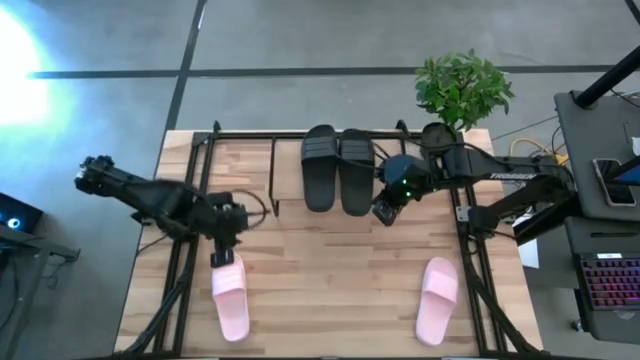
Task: Pick and place slides into the shelf
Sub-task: Move the left pink slide to the center of the table
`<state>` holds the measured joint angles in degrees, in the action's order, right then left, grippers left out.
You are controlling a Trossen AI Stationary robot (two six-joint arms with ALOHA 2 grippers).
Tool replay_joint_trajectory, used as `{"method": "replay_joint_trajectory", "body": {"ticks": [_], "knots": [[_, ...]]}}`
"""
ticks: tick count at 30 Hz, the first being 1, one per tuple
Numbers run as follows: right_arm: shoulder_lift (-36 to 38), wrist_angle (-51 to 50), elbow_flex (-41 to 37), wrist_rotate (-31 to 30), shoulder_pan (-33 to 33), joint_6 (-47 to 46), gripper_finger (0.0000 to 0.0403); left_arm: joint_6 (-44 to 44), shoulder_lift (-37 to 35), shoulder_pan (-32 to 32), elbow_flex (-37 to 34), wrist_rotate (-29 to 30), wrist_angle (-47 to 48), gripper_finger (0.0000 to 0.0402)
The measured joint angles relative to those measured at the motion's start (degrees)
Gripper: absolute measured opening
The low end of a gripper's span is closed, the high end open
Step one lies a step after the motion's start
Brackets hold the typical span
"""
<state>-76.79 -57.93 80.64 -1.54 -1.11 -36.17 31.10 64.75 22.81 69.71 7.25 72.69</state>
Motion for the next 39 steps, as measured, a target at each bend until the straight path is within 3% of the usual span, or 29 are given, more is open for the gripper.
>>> {"method": "replay_joint_trajectory", "body": {"ticks": [3, 8, 12, 15, 21, 28, 34, 39], "knots": [[0.0, -0.04, -1.48, -0.02, -2.37, -1.59, 0.0009, 3.93, 3.07, 6.57, 0.3, 4.65, 1.21, 0.012], [-0.02, -0.01, -2.17, -2.22, -7.56, -1.0, 0.0009, 20.92, 9.56, 19.7, 3.35, 16.38, 8.24, 0.0106], [0.22, -0.1, -1.51, -4.47, -11.21, 0.56, 0.0021, 35.74, 15.28, 26.41, 5.53, 17.16, 9.38, 0.0103], [0.35, -0.21, -1.37, -4.6, -13.64, 0.36, 0.0045, 40.78, 20.35, 29.85, 7.66, 14.7, 9.35, 0.0103], [0.02, -0.25, -1.47, -7.51, -18.86, 0.2, 0.0126, 46.68, 29.82, 33.15, 12.44, 5.82, 9.32, 0.011], [0.0, -0.52, -1.55, -15.97, -23.1, 0.46, 0.0209, 49.74, 37.88, 34.8, 17.41, 5.22, 9.62, 0.0162], [0.0, -0.52, -1.57, -19.58, -24.28, 2.17, 0.0233, 53.75, 43.48, 34.8, 17.59, 6.86, 16.76, 0.0194], [0.0, -0.55, -1.58, -19.67, -24.28, 2.19, 0.0235, 56.83, 46.13, 34.57, 15.38, 9.89, 16.82, 0.0196]]}}
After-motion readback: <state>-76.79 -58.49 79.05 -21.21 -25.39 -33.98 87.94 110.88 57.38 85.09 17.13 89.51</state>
